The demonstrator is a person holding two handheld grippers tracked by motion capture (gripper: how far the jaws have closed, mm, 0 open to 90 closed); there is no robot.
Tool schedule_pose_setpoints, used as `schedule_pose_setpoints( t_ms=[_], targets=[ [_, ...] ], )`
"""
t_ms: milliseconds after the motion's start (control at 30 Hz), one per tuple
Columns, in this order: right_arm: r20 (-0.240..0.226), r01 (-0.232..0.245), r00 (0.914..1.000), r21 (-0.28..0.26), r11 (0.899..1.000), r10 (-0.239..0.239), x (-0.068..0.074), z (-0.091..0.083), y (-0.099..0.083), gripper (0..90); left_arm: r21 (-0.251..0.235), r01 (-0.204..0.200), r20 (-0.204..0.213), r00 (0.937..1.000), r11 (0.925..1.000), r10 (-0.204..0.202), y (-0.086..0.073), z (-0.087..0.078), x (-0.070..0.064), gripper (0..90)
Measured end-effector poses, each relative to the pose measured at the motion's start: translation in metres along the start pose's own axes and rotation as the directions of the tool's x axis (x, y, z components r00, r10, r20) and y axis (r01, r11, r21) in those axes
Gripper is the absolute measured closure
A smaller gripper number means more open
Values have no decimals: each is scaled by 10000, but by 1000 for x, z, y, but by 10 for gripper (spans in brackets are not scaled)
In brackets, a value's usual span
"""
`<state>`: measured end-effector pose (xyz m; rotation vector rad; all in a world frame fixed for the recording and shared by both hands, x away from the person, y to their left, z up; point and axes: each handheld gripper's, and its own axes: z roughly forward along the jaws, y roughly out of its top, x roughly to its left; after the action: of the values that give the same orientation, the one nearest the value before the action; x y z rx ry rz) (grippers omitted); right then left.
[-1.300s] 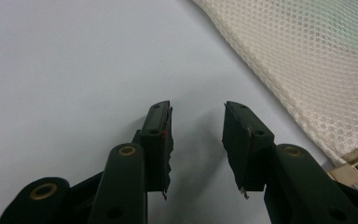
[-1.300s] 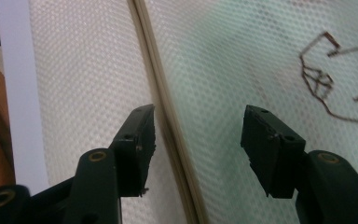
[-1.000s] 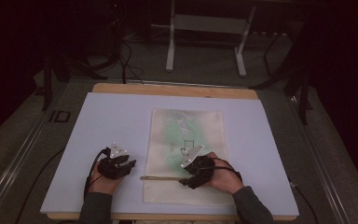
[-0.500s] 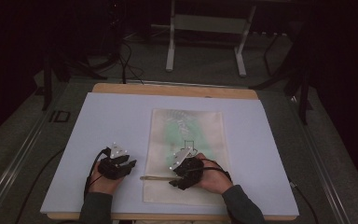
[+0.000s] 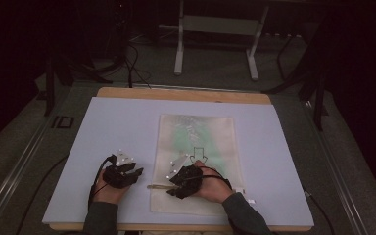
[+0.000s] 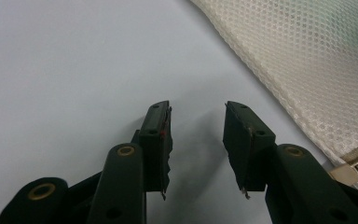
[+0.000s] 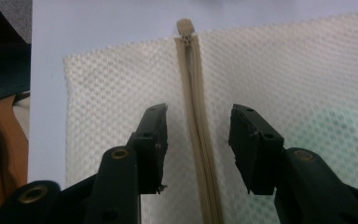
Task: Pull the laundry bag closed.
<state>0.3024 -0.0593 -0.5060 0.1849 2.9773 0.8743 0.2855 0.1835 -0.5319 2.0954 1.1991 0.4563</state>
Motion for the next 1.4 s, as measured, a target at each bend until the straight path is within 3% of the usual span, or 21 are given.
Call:
schedule_pose_setpoints(
  t_ms=[200,500,1167,1400],
  targets=[
    [-133,102,9999,-102,9999,-104,2,7,11,595,1,-6,-20,10000,10000,6,0,-1,1,607],
    [-386,61,9992,-330,9994,-74,3,17,24,697,-31,10,-44,10000,10000,-10,0,-1,1,606],
    [-255,166,9995,-465,9988,-178,4,39,49,760,-88,104,-120,9999,9999,-105,0,-2,3,598],
    [-209,164,9996,-175,9997,-168,4,47,54,765,-84,117,-114,9999,9999,-118,0,-2,3,598]
  ],
)
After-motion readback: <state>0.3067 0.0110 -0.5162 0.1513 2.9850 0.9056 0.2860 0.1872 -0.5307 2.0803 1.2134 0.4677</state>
